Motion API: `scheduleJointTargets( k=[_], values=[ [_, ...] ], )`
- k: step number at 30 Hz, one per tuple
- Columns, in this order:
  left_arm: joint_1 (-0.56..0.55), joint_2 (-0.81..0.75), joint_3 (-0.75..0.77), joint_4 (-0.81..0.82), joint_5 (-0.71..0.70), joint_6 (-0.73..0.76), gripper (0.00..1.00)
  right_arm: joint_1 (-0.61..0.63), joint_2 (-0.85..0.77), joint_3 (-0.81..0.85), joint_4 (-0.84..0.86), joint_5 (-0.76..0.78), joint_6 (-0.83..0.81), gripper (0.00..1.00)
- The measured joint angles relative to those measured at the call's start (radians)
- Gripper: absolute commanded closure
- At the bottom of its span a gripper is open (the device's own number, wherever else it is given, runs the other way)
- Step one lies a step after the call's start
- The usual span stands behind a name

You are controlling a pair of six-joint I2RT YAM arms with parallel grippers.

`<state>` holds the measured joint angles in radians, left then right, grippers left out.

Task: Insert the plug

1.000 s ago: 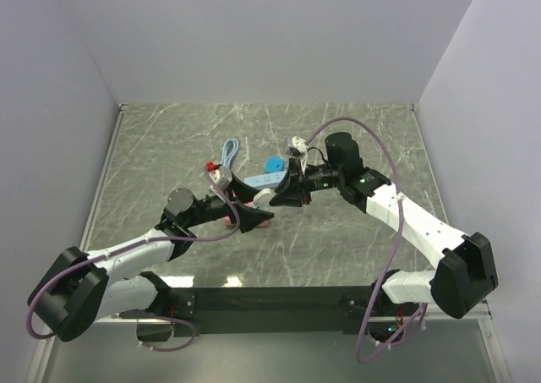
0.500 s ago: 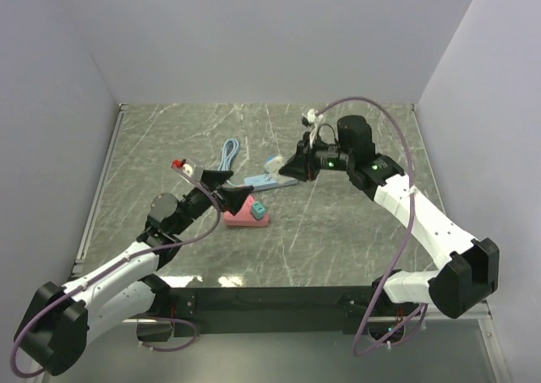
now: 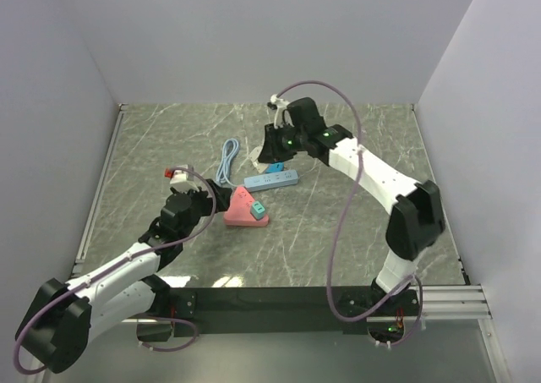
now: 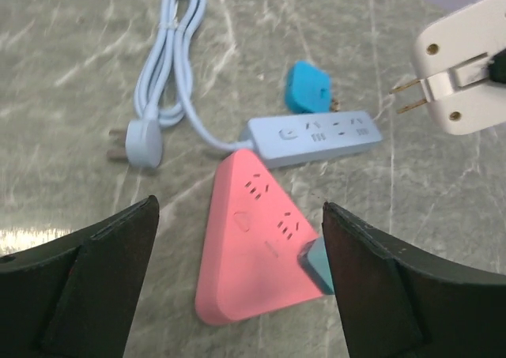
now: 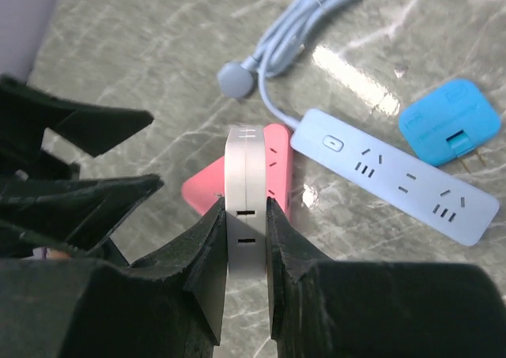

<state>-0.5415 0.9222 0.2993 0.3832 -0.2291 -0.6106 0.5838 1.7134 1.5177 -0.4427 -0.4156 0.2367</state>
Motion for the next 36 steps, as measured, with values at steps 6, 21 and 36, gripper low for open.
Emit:
scheduleJointTargets(
  k=[6, 21, 36],
  values=[
    [0.0, 0.046, -0.026, -0.03, -0.008, -0.066, 0.2, 0.041, 0.167, 0.154, -0.088, 0.057, 0.013, 1.0],
    [0.0, 0.179, -0.068, 0.002, 0.05, -0.129, 0.4, 0.151, 0.317, 0.248, -0.191, 0.128, 0.024, 1.0],
    [0.002, 0.223, -0.07, 0.053, 0.098, -0.145, 0.47, 0.176, 0.341, 0.248, -0.212, 0.218, 0.024, 1.0]
  ],
)
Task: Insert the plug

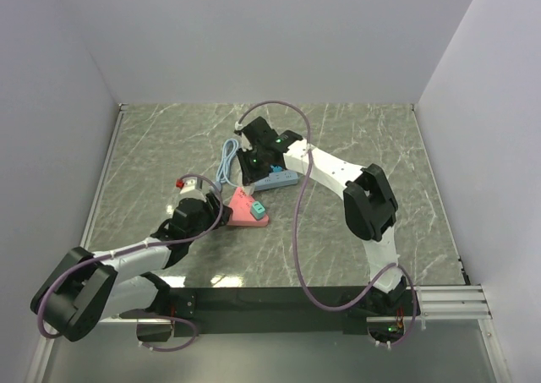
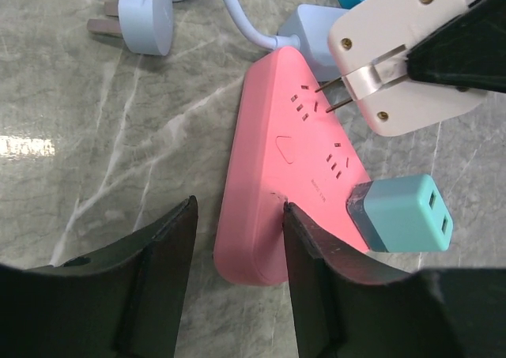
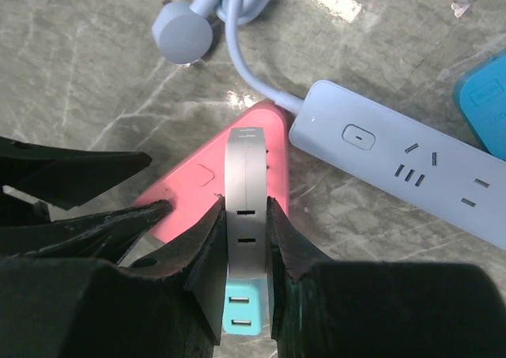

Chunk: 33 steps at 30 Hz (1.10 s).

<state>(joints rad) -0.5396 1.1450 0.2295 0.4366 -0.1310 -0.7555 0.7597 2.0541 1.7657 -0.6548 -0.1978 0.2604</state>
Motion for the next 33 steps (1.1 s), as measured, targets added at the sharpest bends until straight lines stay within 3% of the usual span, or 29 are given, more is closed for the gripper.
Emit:
scheduleJointTargets(
  k=[33],
  values=[
    [0.0, 0.058, 0.0, 0.074, 0.055, -0.017, 0.54, 0.032, 0.049, 0.029, -0.011, 0.044, -0.004, 1.0]
  ],
)
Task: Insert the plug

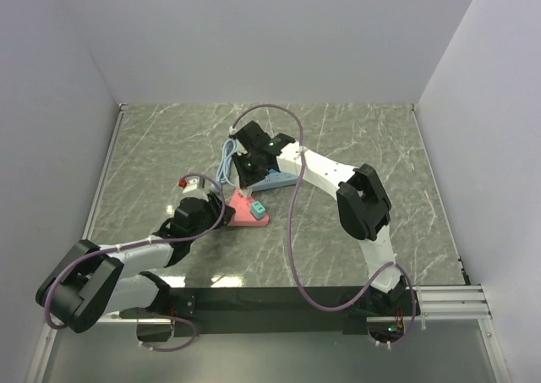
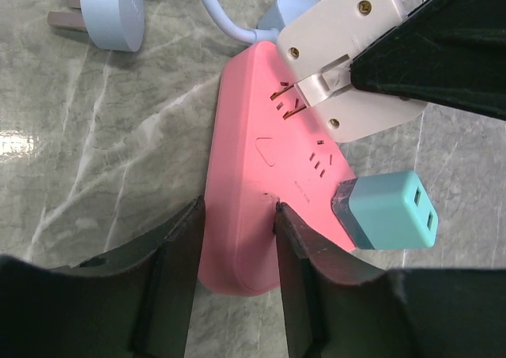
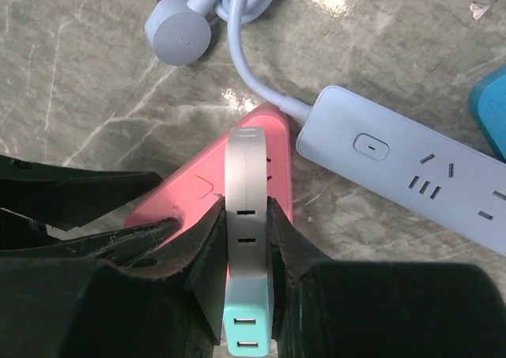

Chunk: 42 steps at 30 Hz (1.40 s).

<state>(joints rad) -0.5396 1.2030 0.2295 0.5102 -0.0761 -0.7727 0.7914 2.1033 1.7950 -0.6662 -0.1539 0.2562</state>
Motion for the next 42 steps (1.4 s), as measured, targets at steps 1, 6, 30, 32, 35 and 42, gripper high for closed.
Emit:
scheduleJointTargets(
  k=[1, 6, 30, 32, 35, 42],
  values=[
    [0.0, 0.002, 0.0, 0.002, 0.0, 0.0, 0.54, 0.001, 0.001, 0.001, -0.001, 0.003, -0.001, 1.0],
    [0.002, 0.005, 0.0, 0.006, 0.002, 0.0, 0.55, 0.01, 0.004, 0.009, -0.008, 0.018, -0.011, 1.0],
    [0.003, 0.014, 0.0, 0.021, 0.002, 0.0, 0.57, 0.053, 0.031, 0.063, -0.049, 0.09, -0.026, 1.0],
    [0.003, 0.014, 0.0, 0.022, 0.002, 0.0, 0.57, 0.055, 0.031, 0.063, -0.049, 0.097, -0.026, 1.0],
    [0.004, 0.015, 0.0, 0.022, 0.002, 0.0, 0.57, 0.057, 0.031, 0.063, -0.049, 0.106, -0.026, 1.0],
    [0.004, 0.02, 0.0, 0.028, 0.002, 0.0, 0.57, 0.06, 0.031, 0.063, -0.049, 0.11, -0.026, 1.0]
  ],
)
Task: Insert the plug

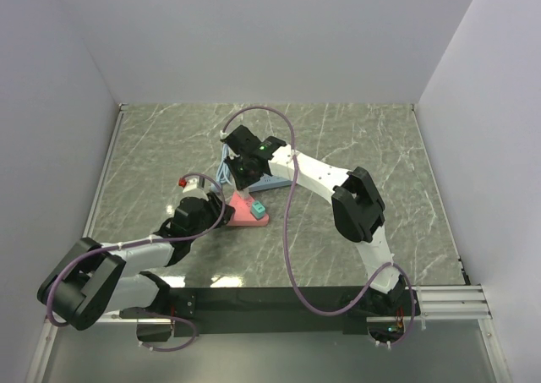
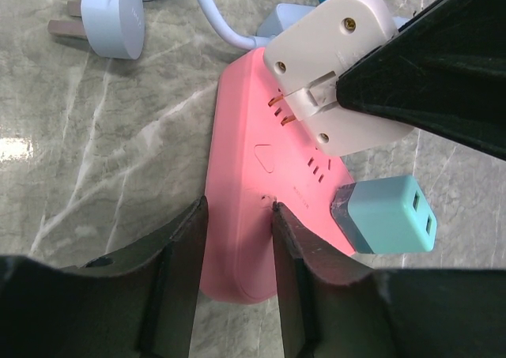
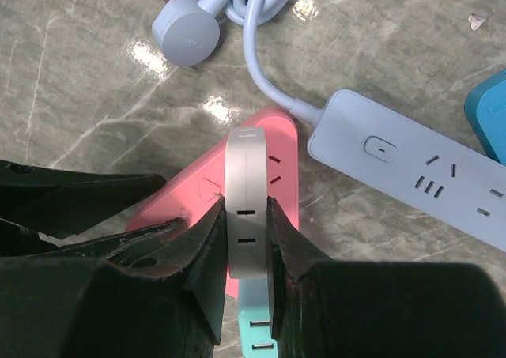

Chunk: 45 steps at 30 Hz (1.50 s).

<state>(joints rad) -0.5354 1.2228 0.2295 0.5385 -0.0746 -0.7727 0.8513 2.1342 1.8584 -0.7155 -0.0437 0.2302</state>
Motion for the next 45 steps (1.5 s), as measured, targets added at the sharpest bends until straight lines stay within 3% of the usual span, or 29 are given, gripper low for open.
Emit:
scheduleJointTargets(
  k=[45],
  values=[
    [0.004, 0.041, 0.011, 0.036, 0.0, 0.0, 0.59, 0.011, -0.026, -0.068, 0.064, 0.032, 0.008, 1.0]
  ],
)
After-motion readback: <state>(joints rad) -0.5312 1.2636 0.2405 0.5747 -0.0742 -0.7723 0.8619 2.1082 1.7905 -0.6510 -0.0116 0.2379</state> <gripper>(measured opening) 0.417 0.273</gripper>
